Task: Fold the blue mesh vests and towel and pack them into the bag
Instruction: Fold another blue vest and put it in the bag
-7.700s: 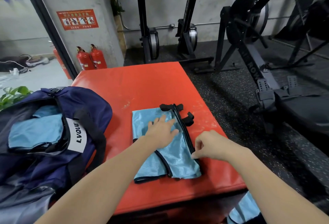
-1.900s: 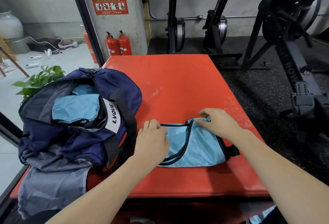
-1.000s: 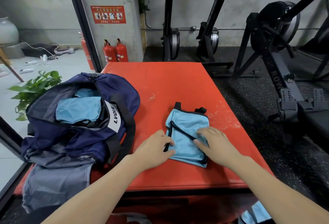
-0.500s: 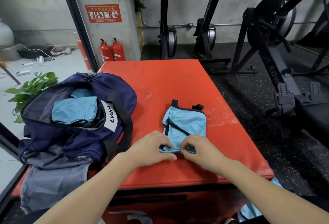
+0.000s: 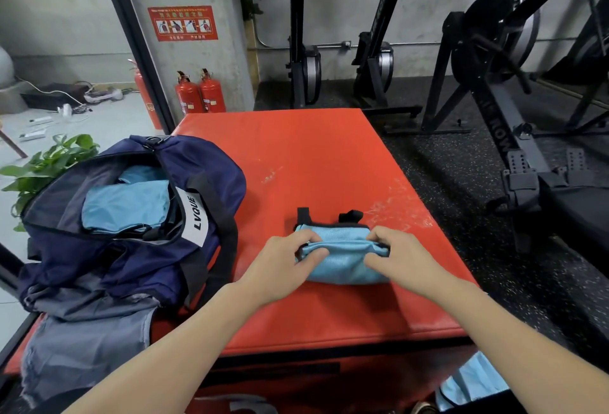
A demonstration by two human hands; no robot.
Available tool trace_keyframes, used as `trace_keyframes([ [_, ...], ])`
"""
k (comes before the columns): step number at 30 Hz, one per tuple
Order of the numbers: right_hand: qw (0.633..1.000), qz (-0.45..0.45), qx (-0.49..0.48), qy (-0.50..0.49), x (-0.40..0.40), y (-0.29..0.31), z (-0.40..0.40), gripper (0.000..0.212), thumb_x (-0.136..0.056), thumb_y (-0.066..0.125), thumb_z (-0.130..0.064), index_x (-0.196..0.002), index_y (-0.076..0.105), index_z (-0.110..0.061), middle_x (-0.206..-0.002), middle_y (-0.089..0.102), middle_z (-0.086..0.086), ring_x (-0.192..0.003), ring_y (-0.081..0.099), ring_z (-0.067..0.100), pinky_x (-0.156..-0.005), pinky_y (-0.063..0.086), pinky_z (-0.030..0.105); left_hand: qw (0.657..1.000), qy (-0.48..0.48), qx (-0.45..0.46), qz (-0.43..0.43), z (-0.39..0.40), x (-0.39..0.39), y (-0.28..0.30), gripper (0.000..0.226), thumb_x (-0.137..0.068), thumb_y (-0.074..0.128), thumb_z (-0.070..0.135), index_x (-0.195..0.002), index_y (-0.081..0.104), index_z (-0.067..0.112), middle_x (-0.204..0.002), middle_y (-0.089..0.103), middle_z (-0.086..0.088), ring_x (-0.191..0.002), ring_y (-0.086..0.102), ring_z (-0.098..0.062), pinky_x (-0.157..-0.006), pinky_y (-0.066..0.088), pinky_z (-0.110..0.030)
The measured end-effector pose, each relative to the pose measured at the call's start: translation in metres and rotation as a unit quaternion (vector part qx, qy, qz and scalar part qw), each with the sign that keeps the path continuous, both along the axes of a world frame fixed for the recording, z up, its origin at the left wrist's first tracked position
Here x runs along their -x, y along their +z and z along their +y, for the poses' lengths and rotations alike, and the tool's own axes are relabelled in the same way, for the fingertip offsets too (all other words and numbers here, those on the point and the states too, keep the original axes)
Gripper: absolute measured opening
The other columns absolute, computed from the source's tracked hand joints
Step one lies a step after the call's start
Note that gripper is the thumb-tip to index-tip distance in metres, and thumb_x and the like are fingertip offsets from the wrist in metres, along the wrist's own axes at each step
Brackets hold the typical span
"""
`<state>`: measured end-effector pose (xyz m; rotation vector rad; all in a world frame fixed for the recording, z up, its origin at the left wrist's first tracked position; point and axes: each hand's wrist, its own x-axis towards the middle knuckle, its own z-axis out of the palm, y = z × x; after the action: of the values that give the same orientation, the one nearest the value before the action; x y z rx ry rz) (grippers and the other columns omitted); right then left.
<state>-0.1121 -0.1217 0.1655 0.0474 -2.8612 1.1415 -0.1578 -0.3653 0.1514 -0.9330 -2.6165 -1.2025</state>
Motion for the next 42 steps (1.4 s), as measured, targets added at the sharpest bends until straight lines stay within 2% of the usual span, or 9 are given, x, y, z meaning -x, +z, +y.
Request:
trace_keyframes([
  [7,0.992,-0.001,0.113,-0.048,0.019,-0.002,0.006,0.005,-0.086,0.071,-0.023,-0.086,0.068,-0.027,-0.070,0.069,-0.013,-0.061,0.056,0.002,-0.059,0.041,0.019,0.988,0.106,-0.092,-0.060,0.016,0.009,-0.003,0.004,-0.089,0.072,0.025,-0.091,0.069,0.027,-0.070,0.062,0.018,-0.062,0.051,0.001,-0.062,0.037,-0.012],
  [12,0.995,0.026,0.045,-0.080,0.033,-0.016,0.007,0.003,-0.087,0.071,-0.029,-0.087,0.070,-0.031,-0.083,0.070,-0.013,-0.077,0.060,0.000,-0.065,0.041,0.010,0.979,0.166,-0.077,-0.092,0.023,0.025,-0.013,0.014,-0.089,0.069,0.022,-0.101,0.068,0.028,-0.074,0.059,0.016,-0.066,0.052,0.000,-0.068,0.043,-0.019],
  [15,0.996,0.026,-0.001,-0.090,0.040,-0.024,0.007,0.002,-0.088,0.068,-0.038,-0.089,0.070,-0.037,-0.092,0.063,-0.010,-0.081,0.058,0.005,-0.073,0.047,0.025,0.980,0.181,-0.007,-0.089,0.024,0.036,-0.021,0.013,-0.088,0.067,0.021,-0.098,0.067,0.029,-0.077,0.057,0.014,-0.072,0.052,-0.002,-0.074,0.046,-0.027],
  [22,0.995,-0.005,-0.038,-0.094,0.046,-0.028,0.009,0.009,-0.089,0.067,-0.045,-0.095,0.067,-0.038,-0.094,0.059,-0.007,-0.082,0.057,0.010,-0.077,0.049,0.035,0.989,0.092,0.101,0.064,0.028,0.044,-0.019,0.029,-0.089,0.061,0.015,-0.105,0.068,0.038,-0.109,0.050,0.021,-0.109,0.039,-0.001,-0.090,0.023,-0.024],
  [26,0.994,-0.007,-0.039,-0.099,0.046,-0.026,0.008,0.009,-0.087,0.068,-0.047,-0.091,0.065,-0.040,-0.094,0.060,-0.008,-0.082,0.057,0.008,-0.078,0.050,0.036,0.989,0.022,0.143,0.017,0.035,0.044,-0.019,0.019,-0.096,0.059,0.029,-0.100,0.073,0.042,-0.116,0.056,0.022,-0.117,0.045,0.004,-0.102,0.018,-0.030],
  [31,0.986,-0.010,-0.037,-0.164,0.045,-0.027,0.006,0.034,-0.084,0.064,-0.060,-0.104,0.065,-0.032,-0.099,0.059,-0.010,-0.092,0.060,0.011,-0.085,0.051,0.038,0.972,0.082,0.219,-0.020,0.039,0.032,-0.003,0.026,-0.097,0.046,0.035,-0.106,0.069,0.043,-0.106,0.062,0.018,-0.105,0.054,-0.003,-0.095,0.030,-0.038],
  [34,0.980,-0.021,-0.046,-0.190,0.042,-0.026,0.003,0.041,-0.084,0.061,-0.063,-0.110,0.059,-0.031,-0.107,0.058,-0.007,-0.101,0.060,0.016,-0.089,0.050,0.040,0.950,0.139,0.280,0.011,0.043,0.021,0.007,0.036,-0.097,0.043,0.046,-0.077,0.066,0.026,-0.080,0.062,0.004,-0.086,0.060,-0.023,-0.075,0.035,-0.035],
  [38,0.984,-0.086,-0.054,-0.145,0.036,-0.024,-0.009,0.047,-0.083,0.063,-0.063,-0.114,0.055,-0.028,-0.102,0.065,-0.009,-0.099,0.063,0.019,-0.087,0.051,0.039,0.963,0.113,0.239,-0.053,0.042,0.010,0.008,0.055,-0.094,0.049,0.050,-0.054,0.043,0.013,-0.054,0.045,0.000,-0.063,0.051,-0.028,-0.057,0.036,-0.032],
  [42,0.985,-0.096,-0.040,-0.137,0.036,-0.025,-0.016,0.043,-0.081,0.072,-0.051,-0.112,0.058,-0.026,-0.099,0.067,-0.004,-0.096,0.064,0.022,-0.083,0.050,0.035,0.966,0.098,0.231,-0.056,0.040,0.003,0.007,0.041,-0.092,0.053,0.038,-0.061,0.054,0.012,-0.055,0.048,-0.001,-0.065,0.053,-0.028,-0.056,0.045,-0.037],
])
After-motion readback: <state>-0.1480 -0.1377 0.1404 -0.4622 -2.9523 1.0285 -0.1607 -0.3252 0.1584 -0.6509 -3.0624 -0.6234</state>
